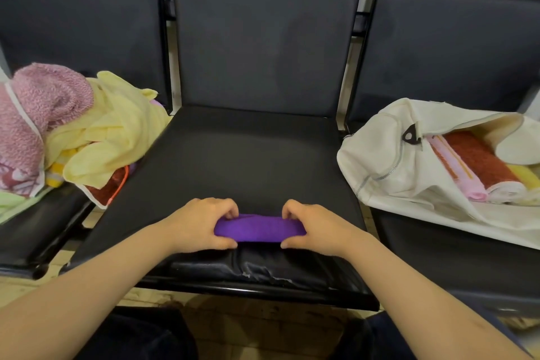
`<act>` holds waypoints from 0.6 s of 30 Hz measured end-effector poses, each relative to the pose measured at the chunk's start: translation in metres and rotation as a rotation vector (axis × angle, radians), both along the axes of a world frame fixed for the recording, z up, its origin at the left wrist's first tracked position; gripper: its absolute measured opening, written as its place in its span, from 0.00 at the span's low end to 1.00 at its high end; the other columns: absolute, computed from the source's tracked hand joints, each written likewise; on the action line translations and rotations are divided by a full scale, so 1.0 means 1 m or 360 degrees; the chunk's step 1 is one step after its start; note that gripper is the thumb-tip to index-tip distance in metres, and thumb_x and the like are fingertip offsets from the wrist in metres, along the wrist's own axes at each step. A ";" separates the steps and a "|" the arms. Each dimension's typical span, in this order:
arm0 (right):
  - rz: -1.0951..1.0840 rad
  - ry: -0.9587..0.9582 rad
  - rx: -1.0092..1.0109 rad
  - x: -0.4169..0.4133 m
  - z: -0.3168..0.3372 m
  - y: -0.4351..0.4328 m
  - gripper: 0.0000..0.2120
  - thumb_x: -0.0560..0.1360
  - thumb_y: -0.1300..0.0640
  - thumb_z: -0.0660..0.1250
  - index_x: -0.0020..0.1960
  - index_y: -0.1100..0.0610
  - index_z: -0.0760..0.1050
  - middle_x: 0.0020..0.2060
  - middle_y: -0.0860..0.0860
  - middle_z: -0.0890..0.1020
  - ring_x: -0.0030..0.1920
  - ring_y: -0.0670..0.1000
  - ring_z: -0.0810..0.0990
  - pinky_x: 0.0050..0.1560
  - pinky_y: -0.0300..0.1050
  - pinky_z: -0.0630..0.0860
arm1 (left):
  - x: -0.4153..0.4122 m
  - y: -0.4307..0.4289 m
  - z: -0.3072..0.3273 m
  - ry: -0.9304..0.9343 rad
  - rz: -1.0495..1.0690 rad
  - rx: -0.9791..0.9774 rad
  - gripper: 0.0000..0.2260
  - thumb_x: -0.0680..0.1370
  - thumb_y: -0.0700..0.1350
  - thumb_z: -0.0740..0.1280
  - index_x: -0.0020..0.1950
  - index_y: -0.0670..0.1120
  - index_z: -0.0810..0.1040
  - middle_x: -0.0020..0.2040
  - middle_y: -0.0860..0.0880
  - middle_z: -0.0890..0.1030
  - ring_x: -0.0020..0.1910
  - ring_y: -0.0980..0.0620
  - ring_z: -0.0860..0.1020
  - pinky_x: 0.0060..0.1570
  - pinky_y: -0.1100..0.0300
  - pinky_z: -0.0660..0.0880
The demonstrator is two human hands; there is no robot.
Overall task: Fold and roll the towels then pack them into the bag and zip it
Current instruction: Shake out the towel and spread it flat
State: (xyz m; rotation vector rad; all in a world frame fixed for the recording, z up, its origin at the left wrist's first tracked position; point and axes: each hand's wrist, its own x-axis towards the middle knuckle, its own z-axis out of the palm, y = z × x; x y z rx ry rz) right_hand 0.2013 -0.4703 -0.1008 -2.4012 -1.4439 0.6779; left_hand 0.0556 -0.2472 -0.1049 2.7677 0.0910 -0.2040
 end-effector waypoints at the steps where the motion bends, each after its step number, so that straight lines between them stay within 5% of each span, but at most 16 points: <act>1: -0.0020 0.0039 0.0024 0.001 0.001 0.000 0.16 0.74 0.43 0.69 0.56 0.48 0.69 0.51 0.47 0.77 0.49 0.49 0.77 0.49 0.45 0.76 | 0.000 -0.001 -0.001 -0.0045 0.0060 -0.0086 0.15 0.72 0.59 0.69 0.53 0.55 0.71 0.48 0.59 0.77 0.47 0.60 0.76 0.49 0.61 0.72; 6: -0.0191 0.0241 0.0050 0.004 -0.003 0.005 0.20 0.80 0.42 0.57 0.51 0.59 0.74 0.47 0.53 0.75 0.47 0.52 0.77 0.48 0.45 0.72 | 0.007 -0.004 -0.009 -0.0080 0.0365 -0.0411 0.07 0.77 0.53 0.65 0.47 0.49 0.74 0.43 0.51 0.79 0.41 0.55 0.77 0.42 0.62 0.71; 12: -0.0361 0.0208 0.0150 0.003 -0.014 0.008 0.11 0.82 0.46 0.57 0.57 0.52 0.69 0.51 0.52 0.78 0.49 0.52 0.78 0.49 0.47 0.75 | 0.015 0.001 -0.031 -0.0135 0.0331 -0.0135 0.25 0.76 0.62 0.57 0.70 0.52 0.67 0.63 0.52 0.69 0.62 0.52 0.71 0.64 0.54 0.68; 15: -0.0318 -0.0016 0.0120 0.005 -0.020 0.011 0.16 0.83 0.46 0.54 0.61 0.53 0.75 0.53 0.52 0.75 0.54 0.53 0.76 0.57 0.46 0.72 | 0.021 0.002 -0.026 -0.0007 0.0122 0.0188 0.45 0.66 0.75 0.42 0.75 0.51 0.63 0.69 0.54 0.64 0.67 0.52 0.65 0.67 0.54 0.64; 18: -0.0249 -0.0030 0.0046 0.005 -0.019 0.009 0.24 0.80 0.39 0.52 0.62 0.53 0.76 0.53 0.51 0.75 0.54 0.50 0.74 0.56 0.44 0.71 | 0.025 -0.002 -0.017 0.0220 -0.0074 0.0400 0.49 0.64 0.79 0.43 0.78 0.52 0.54 0.70 0.53 0.66 0.69 0.53 0.64 0.70 0.53 0.58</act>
